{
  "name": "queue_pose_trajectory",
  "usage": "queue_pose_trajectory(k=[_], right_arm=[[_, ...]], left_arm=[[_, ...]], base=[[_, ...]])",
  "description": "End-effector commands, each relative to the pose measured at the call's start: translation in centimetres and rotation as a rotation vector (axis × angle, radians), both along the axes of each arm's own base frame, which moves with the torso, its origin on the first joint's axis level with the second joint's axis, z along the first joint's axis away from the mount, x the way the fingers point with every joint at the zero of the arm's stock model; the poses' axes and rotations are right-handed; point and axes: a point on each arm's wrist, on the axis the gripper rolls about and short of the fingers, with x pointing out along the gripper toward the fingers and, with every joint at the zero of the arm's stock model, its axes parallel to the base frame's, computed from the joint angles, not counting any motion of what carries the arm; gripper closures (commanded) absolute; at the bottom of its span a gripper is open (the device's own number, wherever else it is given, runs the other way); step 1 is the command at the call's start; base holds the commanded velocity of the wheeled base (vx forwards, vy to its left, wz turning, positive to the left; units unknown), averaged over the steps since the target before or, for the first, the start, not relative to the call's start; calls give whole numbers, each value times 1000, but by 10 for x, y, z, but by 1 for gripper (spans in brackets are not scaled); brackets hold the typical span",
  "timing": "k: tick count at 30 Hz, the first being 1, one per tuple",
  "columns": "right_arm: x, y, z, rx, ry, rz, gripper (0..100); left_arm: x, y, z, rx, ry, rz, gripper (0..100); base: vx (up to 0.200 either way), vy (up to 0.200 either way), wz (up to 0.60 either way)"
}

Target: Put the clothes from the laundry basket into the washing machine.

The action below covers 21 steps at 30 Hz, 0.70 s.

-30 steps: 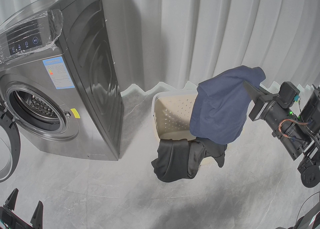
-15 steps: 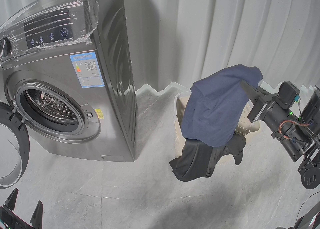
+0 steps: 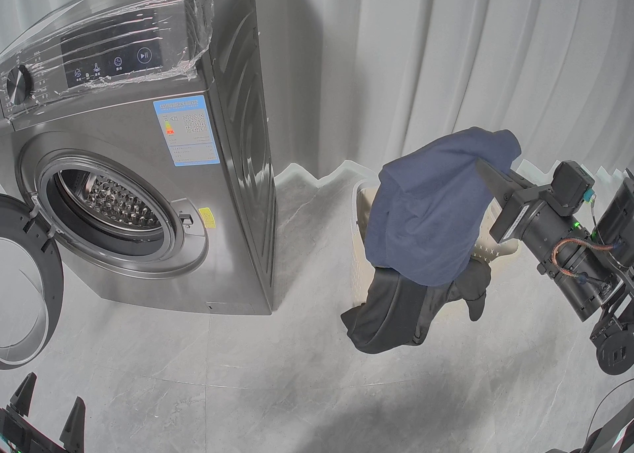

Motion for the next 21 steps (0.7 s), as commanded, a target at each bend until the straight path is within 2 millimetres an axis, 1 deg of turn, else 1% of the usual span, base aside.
queue_pose_trajectory(k=[1,7,21], right_arm=[[-1,1,0,0,2,6,100],[-1,2,0,0,1,9,100],[-2,3,-2,-2,6,12,100]], left_arm=[[0,0,-4,0,-4,0,0],[0,0,-4,0,-4,0,0],[0,0,-4,0,-4,0,0]], base=[[0,0,0],[0,0,0],[0,200,0]])
